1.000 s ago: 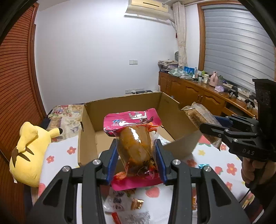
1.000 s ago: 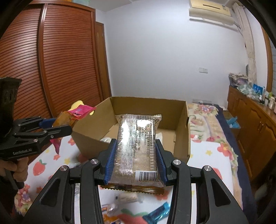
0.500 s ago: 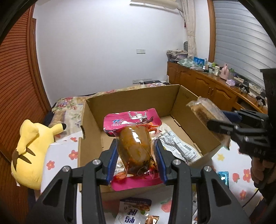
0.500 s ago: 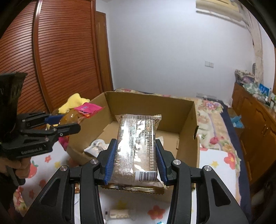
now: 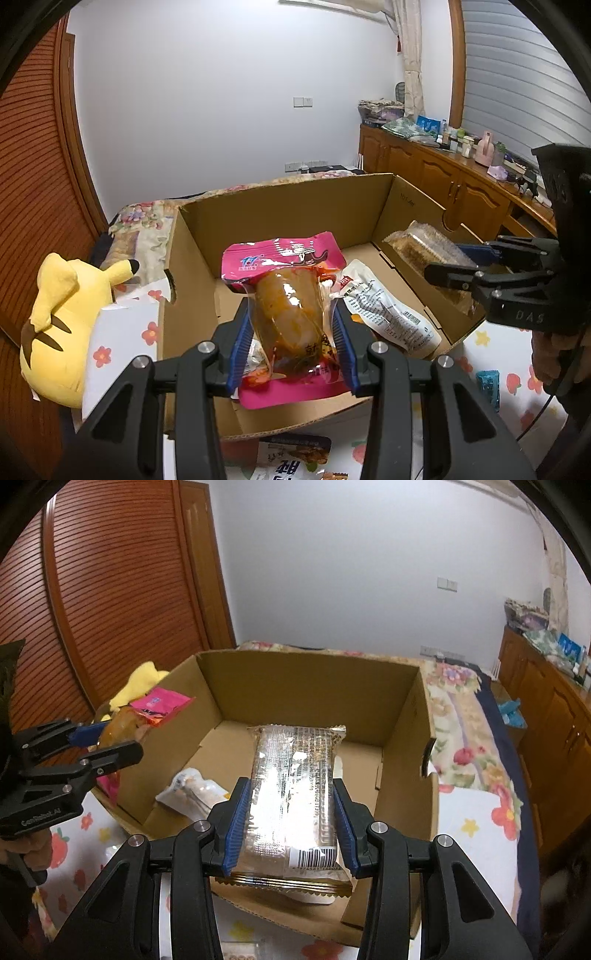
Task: Organize snacks
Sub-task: 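Open both tools to drop the snacks into the box and withdraw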
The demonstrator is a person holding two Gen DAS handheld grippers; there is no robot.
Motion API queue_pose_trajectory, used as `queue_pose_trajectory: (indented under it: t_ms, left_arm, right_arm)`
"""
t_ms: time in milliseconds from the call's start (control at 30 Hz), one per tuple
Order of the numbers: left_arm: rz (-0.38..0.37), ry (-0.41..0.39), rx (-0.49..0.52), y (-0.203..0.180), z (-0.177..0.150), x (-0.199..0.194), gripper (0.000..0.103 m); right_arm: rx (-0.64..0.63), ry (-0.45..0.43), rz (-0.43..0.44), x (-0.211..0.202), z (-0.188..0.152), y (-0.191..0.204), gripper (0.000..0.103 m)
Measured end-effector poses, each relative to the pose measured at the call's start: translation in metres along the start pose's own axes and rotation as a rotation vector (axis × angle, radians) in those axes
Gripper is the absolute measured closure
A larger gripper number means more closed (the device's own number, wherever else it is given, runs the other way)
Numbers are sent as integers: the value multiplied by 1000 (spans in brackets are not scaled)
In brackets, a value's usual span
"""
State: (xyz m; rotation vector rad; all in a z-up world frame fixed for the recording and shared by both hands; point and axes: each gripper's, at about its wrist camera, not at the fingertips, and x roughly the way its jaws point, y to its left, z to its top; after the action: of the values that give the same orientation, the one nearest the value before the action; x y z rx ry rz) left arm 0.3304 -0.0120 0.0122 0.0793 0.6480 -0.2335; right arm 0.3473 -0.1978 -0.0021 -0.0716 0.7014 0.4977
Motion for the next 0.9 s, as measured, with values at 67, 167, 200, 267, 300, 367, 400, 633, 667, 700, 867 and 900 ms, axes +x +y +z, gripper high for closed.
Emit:
queue_pose_trajectory:
  t_ms: [67, 167, 200, 267, 300, 367, 400, 633, 667, 700, 867, 900]
  left_arm:
    - [-8, 3, -5, 0, 1, 1, 62]
    - [-11, 4, 0, 2, 2, 3, 61]
    - [-11, 4, 0, 2, 2, 4, 61]
    - [-11, 4, 0, 1, 2, 4, 61]
    - [-11, 5, 1, 1, 2, 4, 61]
    - [-7, 4, 5, 1, 2, 4, 61]
    - [-5, 4, 8, 1, 3, 4, 61]
    - [-16, 9, 0, 3, 4, 6, 54]
    - [-17, 5, 0, 3, 4, 5, 54]
    - [-15, -1, 1, 3, 4, 3, 54]
    - [-19, -21, 7, 0, 3, -10, 52]
    - [-19, -24, 7, -1, 2, -13, 52]
  right_arm:
    - [-2, 11, -2, 3, -1, 1, 59]
    - [-5, 18, -1, 5, -2, 2, 59]
    - [-6, 16, -4, 5, -1, 3, 58]
    - [-10, 10, -6, 2, -1, 4, 58]
    - [-11, 6, -6, 1, -1, 4, 58]
    - [-14, 0, -8, -2, 0, 5, 58]
    - [-17, -3, -9, -3, 0, 6, 58]
    - [-29, -26, 3, -14, -3, 13, 56]
    - [-30, -29, 4, -17, -3, 14, 56]
    - [-30, -31, 4, -18, -4, 14, 56]
    - [-31, -42, -1, -29, -8, 17, 55]
    - [-31, -45, -3, -32, -9, 18, 55]
